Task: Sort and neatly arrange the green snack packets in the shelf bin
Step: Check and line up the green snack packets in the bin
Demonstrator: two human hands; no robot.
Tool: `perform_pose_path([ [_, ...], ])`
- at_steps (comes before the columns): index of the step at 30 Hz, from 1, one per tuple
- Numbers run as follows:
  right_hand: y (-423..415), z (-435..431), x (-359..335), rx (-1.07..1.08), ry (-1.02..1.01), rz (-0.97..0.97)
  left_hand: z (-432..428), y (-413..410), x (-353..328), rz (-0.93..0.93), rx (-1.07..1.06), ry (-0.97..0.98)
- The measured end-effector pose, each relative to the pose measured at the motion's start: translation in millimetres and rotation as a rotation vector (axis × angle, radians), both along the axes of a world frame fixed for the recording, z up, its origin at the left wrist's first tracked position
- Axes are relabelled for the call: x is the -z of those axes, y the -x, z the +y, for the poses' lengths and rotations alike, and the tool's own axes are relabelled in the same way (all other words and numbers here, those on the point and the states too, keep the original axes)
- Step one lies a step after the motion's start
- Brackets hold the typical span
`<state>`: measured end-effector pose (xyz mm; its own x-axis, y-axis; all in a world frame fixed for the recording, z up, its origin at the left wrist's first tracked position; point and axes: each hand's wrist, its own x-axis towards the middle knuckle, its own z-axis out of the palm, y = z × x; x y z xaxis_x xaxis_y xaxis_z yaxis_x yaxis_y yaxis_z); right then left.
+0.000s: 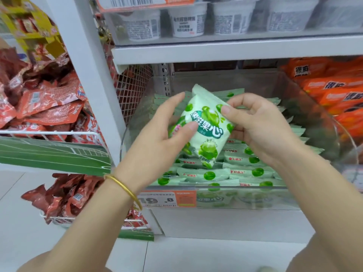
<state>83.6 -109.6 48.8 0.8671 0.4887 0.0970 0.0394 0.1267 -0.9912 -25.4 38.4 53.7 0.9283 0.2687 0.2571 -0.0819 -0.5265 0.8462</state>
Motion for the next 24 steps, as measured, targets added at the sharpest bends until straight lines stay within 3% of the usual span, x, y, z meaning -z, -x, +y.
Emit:
perform_pose_path([
  [3,-1,4,5,0.011,0.0,0.015,-1,-4,9,-0.074,0.089,0.109],
  [9,5,7,3,-0.093,0.002,0.043,-1,-7,17,-0.184,0.079,0.042],
  [12,9,9,4,-0.017,-0.033,-0.005,-3,-5,17,-0.2,0.021,-0.106],
  [17,15,11,9,0.06,-0.039,-0.05,-3,0,23,-0.272,-0.334,-0.637],
  [20,18,11,7,0.02,-0.09,0.006,-9,3,20,-0.275,-0.336,-0.634],
  [24,22,9,2,-0.059,-0.192,0.06,-14,7,19,-0.148,-0.263,-0.604],
])
